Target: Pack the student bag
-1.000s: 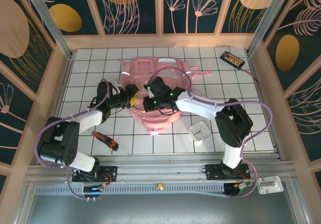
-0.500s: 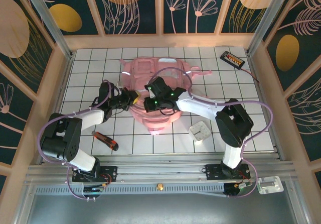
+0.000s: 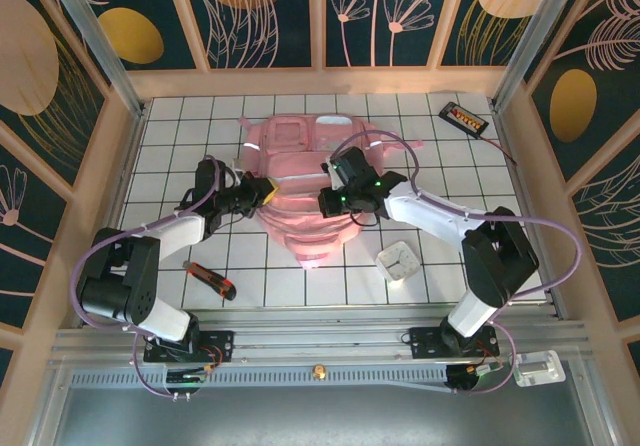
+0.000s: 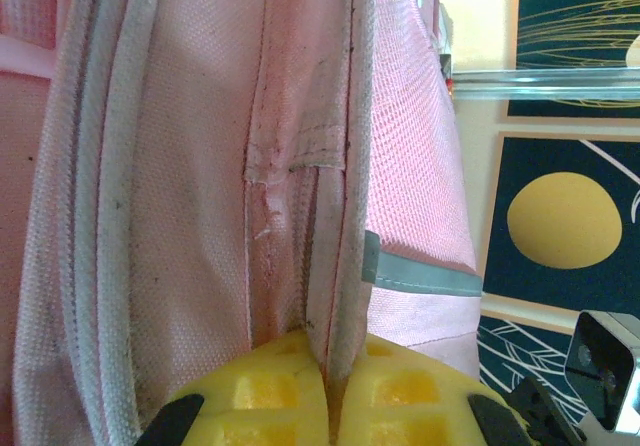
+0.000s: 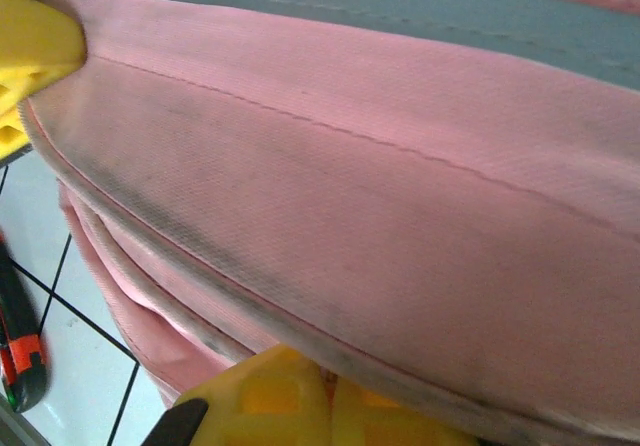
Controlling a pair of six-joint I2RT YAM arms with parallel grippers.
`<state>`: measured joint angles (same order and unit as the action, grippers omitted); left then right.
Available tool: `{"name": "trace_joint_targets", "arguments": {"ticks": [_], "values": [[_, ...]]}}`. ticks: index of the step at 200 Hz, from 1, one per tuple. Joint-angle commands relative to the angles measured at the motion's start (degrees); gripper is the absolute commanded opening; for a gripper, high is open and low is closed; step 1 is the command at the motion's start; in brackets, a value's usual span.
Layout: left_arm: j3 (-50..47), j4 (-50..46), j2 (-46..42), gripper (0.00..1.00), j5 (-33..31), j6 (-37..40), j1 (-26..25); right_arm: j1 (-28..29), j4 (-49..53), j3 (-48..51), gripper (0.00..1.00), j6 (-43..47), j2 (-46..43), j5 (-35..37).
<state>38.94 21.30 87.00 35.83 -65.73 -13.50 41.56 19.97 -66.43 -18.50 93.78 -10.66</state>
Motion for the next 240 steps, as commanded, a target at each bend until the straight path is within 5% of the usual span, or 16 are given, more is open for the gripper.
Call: {"name": "trace_joint_targets", "arguments": {"ticks": [1, 21, 36, 50, 118, 168, 199, 206, 240], "values": [[2.5, -1.9, -1.7, 0.00, -1.6, 3.2, 2.6, -0.8, 2.8, 0.4, 0.00, 1.8, -1.6, 0.1], [4.8, -5.4, -1.6, 0.00, -1.6, 5.9, 3.4, -0.2, 1.9, -0.2, 0.00, 1.1, -1.0, -1.1], [5.0, -6.4, -2.7, 0.36, -1.6, 6.0, 3.4, 0.6, 1.3, -0.9, 0.00, 0.7, -0.4, -1.9], [3.2, -5.1, -4.9, 0.46, -1.6, 4.4, 3.4, 1.3, 1.2, -1.9, 0.00, 0.5, 0.1, -1.9], [-4.3, -1.2, -14.0, 0.58, -1.7, -4.1, 1.2, 2.4, 0.5, -3.7, 0.00, 0.4, 1.3, -2.3], [-2.2, 4.9, -8.3, 0.63, -4.0, -9.2, -5.8, 3.0, 0.0, -3.5, 0.00, 0.1, 1.6, -2.3], [-2.0, 7.3, -6.0, 0.80, -4.3, -10.9, -7.2, 3.0, 0.0, -3.2, 0.00, 0.2, 0.8, -1.8], [-2.1, 7.5, -5.7, 0.98, -4.6, -11.0, -7.3, 3.0, 0.0, -3.2, 0.00, 0.4, 0.8, -1.8], [-1.6, 7.7, -4.9, 0.99, -5.5, -11.9, -8.5, 2.9, -0.2, -3.2, 0.00, 0.6, 1.1, -1.9]]}}
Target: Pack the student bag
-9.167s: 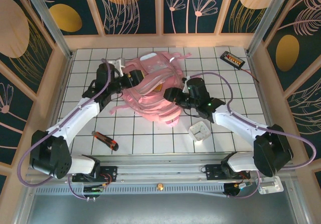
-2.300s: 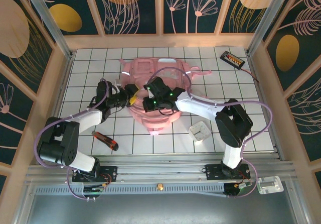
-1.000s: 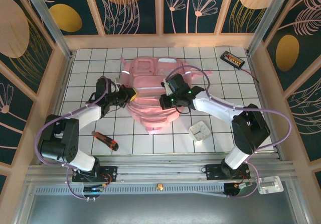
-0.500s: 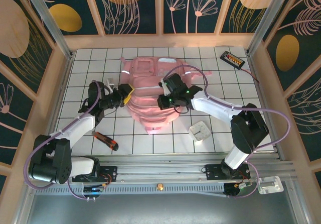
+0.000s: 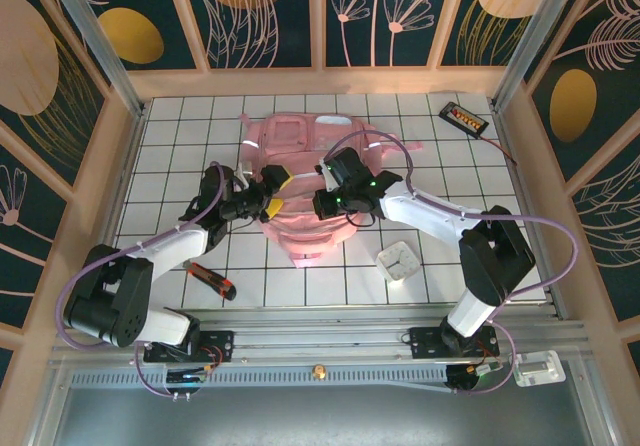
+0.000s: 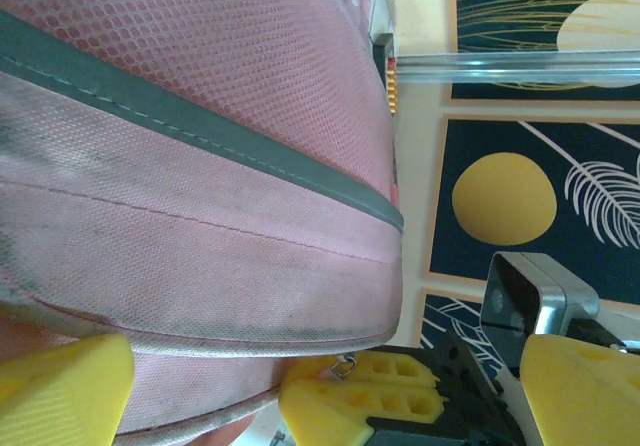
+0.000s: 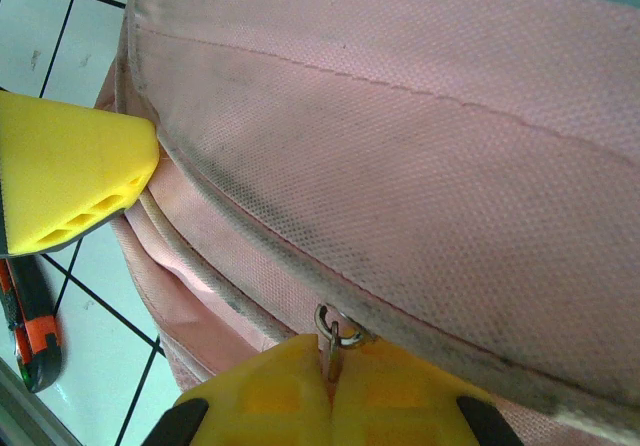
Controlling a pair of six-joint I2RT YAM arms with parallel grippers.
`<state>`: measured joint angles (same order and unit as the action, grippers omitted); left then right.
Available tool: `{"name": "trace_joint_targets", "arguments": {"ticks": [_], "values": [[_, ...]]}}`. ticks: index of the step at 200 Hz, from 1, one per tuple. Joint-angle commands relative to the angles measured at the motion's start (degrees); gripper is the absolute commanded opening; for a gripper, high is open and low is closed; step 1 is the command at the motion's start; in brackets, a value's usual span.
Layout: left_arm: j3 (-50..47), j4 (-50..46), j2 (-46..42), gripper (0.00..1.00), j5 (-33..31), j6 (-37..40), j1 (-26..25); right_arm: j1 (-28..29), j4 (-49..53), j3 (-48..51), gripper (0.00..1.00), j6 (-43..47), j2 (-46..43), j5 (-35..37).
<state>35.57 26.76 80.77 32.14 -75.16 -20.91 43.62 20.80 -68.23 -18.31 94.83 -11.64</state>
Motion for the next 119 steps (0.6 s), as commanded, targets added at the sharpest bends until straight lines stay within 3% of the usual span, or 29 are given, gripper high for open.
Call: {"name": "trace_joint_targets", "arguments": {"ticks": [1, 56, 119], "values": [[1.7, 2.3, 1.3, 0.99, -1.9, -2.5, -1.1, 0.9, -1.1, -1.4, 0.00, 0.5, 0.1, -0.9], [-1.3, -3.3, -7.2, 0.99, -5.2, -1.9, -1.7, 0.5, -1.9, -0.9, 0.00, 0.7, 0.3, -1.1], [-5.8, 4.8, -6.3, 0.99, -3.7, -7.9, -1.8, 0.4, -2.6, -1.1, 0.00, 0.4, 0.7, -1.9]]}}
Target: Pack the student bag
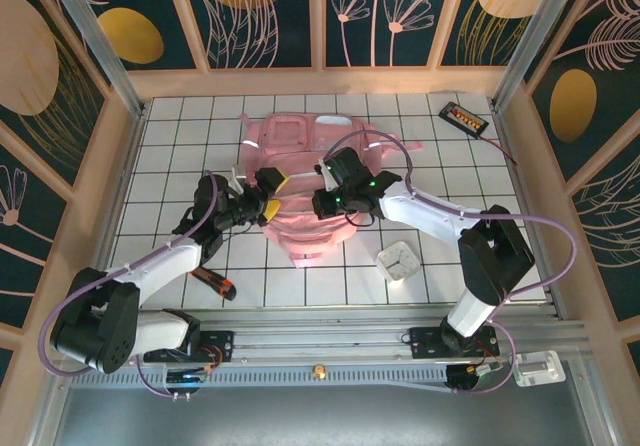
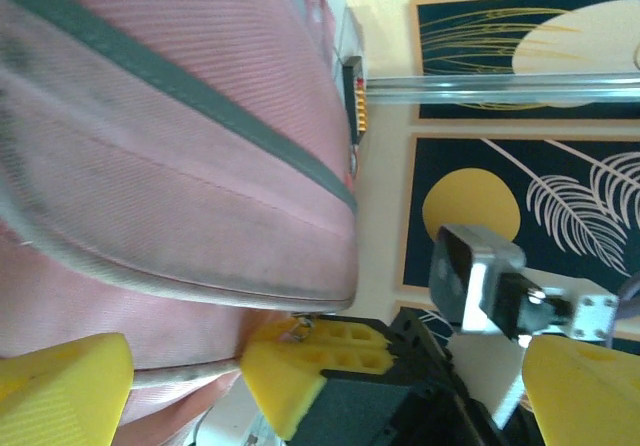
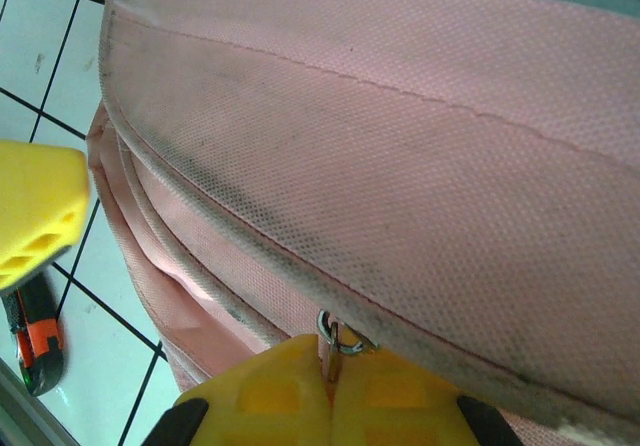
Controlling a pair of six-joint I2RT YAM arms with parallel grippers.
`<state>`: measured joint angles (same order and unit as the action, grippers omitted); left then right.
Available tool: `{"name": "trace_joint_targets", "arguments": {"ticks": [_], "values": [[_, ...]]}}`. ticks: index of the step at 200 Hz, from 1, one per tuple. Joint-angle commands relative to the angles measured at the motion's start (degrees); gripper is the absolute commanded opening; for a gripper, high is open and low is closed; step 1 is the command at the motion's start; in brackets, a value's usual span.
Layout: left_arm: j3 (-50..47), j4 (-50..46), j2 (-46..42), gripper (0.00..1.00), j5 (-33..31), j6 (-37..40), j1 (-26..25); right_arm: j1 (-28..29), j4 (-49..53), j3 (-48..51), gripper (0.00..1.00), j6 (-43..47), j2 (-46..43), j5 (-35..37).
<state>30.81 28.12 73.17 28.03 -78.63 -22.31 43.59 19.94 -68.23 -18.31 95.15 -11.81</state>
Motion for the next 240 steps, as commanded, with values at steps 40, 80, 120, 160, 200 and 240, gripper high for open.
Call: {"name": "trace_joint_targets", "arguments": {"ticks": [40, 80, 120, 160, 200, 240], "values": [[-1.2, 6.9, 3.4, 0.91, -0.2, -7.5, -0.7, 0.5, -1.7, -0.6, 0.00, 0.2, -0.2, -1.5], [-1.2, 9.3, 6.5, 0.84, -1.1, -9.0, -0.8, 0.5, -2.0, -0.5, 0.00, 0.2, -0.2, -1.7], [-0.8, 11.8, 10.6, 0.64, -1.9, -9.4, -0.8, 0.7, -2.0, -0.2, 0.00, 0.2, -0.6, -1.4], [-1.1, 13.7, 13.0, 0.39, -2.5, -9.7, -0.8, 0.6, -1.7, 0.4, 0.00, 0.7, -1.2, -1.0], [-1.1, 16.7, 14.8, 0.00, -2.3, -9.3, -0.1, -0.6, -0.4, 1.3, 0.00, 1.6, -1.9, -0.3], [0.2, 11.5, 12.5, 0.00, -0.3, -3.7, 4.4, -3.8, 3.5, 2.8, 0.00, 3.6, -4.6, 3.2]]}}
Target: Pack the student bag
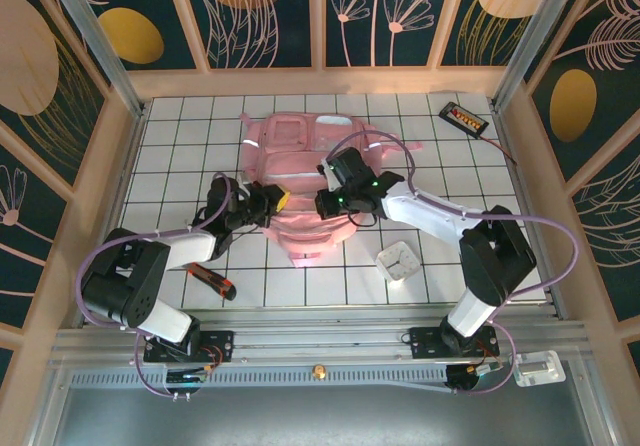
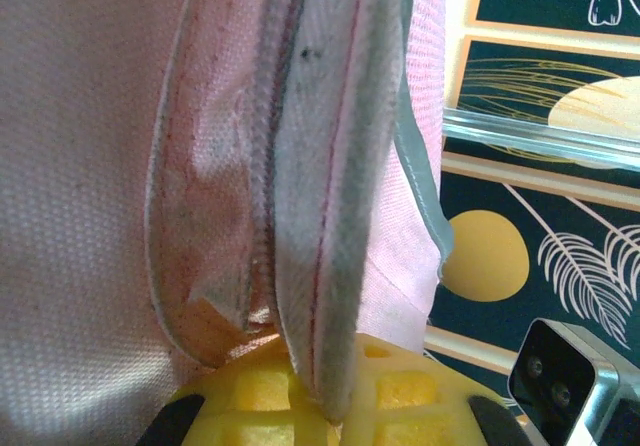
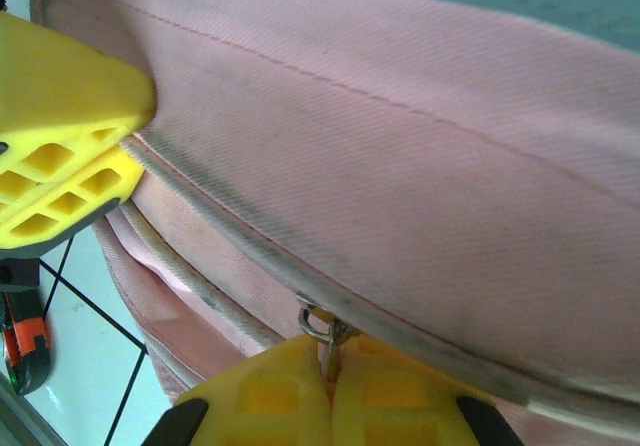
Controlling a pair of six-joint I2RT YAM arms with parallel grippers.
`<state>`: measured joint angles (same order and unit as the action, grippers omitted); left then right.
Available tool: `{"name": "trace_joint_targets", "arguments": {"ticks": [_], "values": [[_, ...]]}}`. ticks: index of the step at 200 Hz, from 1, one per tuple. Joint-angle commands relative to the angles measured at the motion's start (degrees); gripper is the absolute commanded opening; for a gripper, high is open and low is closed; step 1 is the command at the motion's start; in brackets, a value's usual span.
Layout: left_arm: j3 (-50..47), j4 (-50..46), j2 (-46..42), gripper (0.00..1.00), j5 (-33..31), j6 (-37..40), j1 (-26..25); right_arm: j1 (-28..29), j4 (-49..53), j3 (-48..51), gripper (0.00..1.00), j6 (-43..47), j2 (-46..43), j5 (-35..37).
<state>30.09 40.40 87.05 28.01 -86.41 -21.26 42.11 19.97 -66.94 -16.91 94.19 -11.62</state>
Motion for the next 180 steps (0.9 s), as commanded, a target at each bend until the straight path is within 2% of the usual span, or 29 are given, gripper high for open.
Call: {"name": "trace_joint_targets", "arguments": {"ticks": [1, 20, 65, 81, 86, 108, 143, 180], "values": [[0.9, -1.1, -1.5, 0.00, -0.3, 4.4, 3.5, -2.4, 3.5, 1.6, 0.00, 2.3, -3.7, 3.1], [2.4, -7.1, -3.3, 0.00, 0.7, 9.4, 5.4, -4.4, 4.6, 2.7, 0.00, 3.0, -4.6, 4.1], [4.5, -14.3, -5.1, 0.00, 3.5, 16.9, 8.0, -9.5, 4.7, 2.9, 0.00, 5.4, -4.4, 4.6], [5.8, -16.7, -4.6, 0.00, 4.8, 19.1, 8.4, -10.4, 4.1, 2.1, 0.00, 8.5, -3.2, 4.6], [6.2, -17.1, -4.4, 0.00, 5.1, 19.6, 8.4, -12.2, 3.7, 1.9, 0.00, 9.7, -2.7, 4.5], [8.4, -19.8, -3.5, 0.00, 6.4, 22.0, 8.7, -14.4, -0.2, 2.0, 0.00, 15.8, -1.1, 0.7], [10.5, -22.3, -1.7, 0.00, 8.2, 24.4, 9.0, -16.2, -4.7, 1.6, 0.00, 25.2, 1.5, 3.6], [11.0, -23.8, -0.7, 0.00, 9.4, 26.0, 9.8, -20.8, -6.0, -0.7, 0.00, 29.0, 3.6, 0.4]]}}
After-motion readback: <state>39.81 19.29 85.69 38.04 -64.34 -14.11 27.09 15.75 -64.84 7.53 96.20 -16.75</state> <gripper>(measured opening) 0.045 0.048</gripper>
